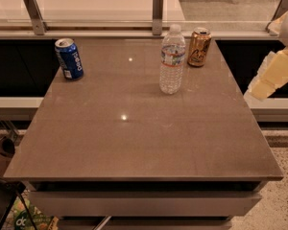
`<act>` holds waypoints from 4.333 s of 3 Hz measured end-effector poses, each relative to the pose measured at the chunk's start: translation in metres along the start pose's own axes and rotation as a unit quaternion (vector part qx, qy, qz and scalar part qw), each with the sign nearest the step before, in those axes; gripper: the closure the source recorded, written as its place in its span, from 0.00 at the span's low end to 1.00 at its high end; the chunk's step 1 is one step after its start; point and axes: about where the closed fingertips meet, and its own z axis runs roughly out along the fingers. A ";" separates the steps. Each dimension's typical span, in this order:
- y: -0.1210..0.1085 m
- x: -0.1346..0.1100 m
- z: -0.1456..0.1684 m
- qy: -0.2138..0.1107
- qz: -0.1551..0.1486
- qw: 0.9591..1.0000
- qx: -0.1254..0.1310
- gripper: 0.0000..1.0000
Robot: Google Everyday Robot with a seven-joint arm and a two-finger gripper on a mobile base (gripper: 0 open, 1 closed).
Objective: Move orange can near pepsi can
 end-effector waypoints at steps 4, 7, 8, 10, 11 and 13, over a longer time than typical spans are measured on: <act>-0.094 -0.004 0.094 -0.173 0.191 0.966 0.029 0.00; -0.122 -0.028 0.136 -0.234 0.218 0.947 0.040 0.00; -0.126 -0.035 0.138 -0.254 0.222 0.940 0.054 0.00; -0.152 -0.059 0.156 -0.339 0.241 0.906 0.078 0.00; -0.161 -0.068 0.171 -0.359 0.245 0.898 0.073 0.00; -0.170 -0.081 0.198 -0.376 0.250 0.890 0.056 0.00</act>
Offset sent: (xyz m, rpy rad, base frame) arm 0.1170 -0.0413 -0.0328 0.3858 -0.1475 -0.2579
